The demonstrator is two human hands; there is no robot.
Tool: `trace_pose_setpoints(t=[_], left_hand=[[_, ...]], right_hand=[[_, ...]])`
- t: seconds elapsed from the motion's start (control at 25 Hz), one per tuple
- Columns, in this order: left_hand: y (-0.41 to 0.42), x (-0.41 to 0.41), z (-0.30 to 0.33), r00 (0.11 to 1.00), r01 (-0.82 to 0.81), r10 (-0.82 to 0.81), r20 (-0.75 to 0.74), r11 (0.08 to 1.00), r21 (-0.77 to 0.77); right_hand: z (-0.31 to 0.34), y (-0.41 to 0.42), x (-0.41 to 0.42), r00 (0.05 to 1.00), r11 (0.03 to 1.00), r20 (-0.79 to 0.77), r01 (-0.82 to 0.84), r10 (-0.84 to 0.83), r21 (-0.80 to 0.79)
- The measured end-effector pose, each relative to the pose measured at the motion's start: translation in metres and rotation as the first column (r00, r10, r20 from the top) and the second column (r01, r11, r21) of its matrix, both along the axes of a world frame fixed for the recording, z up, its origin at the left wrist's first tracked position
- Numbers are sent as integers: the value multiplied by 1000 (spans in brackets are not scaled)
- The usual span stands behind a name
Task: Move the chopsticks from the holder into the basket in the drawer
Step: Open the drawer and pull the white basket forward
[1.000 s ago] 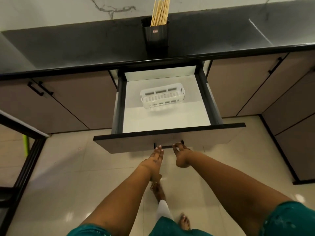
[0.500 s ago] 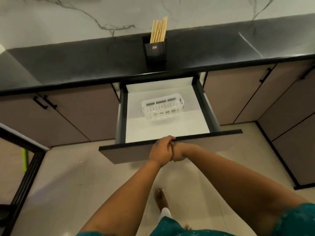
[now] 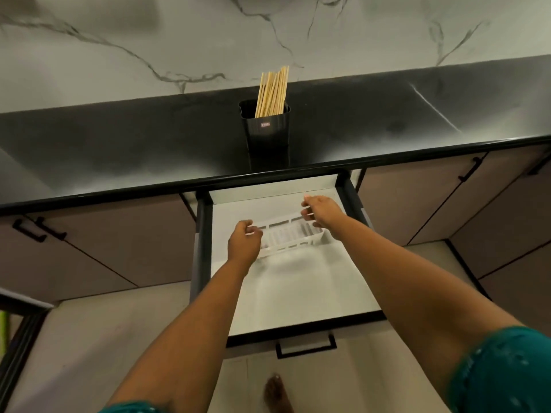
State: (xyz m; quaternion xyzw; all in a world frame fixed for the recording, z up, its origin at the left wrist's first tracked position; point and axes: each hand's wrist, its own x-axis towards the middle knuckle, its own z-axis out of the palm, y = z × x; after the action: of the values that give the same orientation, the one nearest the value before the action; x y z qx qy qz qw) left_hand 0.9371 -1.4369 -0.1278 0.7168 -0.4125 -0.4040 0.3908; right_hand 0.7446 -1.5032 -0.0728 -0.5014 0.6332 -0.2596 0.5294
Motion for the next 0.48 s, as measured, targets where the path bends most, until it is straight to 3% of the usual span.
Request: trace_pose_setpoints(t=[0.12,0.2,0.36,0.48], left_hand=[[-23,20,-33,970,49,-86,226,985,163],[-32,29,-51,925,109,-197,325,957,271],[-43,32,-79,991,108,-134,23,876,470],[-52,33,-92,995,99,-93,-36,885,455]], right_hand=[[-53,-29,-14,981,993,-177,97,-82,74],[-83,-33,-19,977,976,-162,163,-139,144],[-125,-44,-18,977,967,-150,176,-150,184],[-136,-54,-17,981,975,-154,142,-115,174]])
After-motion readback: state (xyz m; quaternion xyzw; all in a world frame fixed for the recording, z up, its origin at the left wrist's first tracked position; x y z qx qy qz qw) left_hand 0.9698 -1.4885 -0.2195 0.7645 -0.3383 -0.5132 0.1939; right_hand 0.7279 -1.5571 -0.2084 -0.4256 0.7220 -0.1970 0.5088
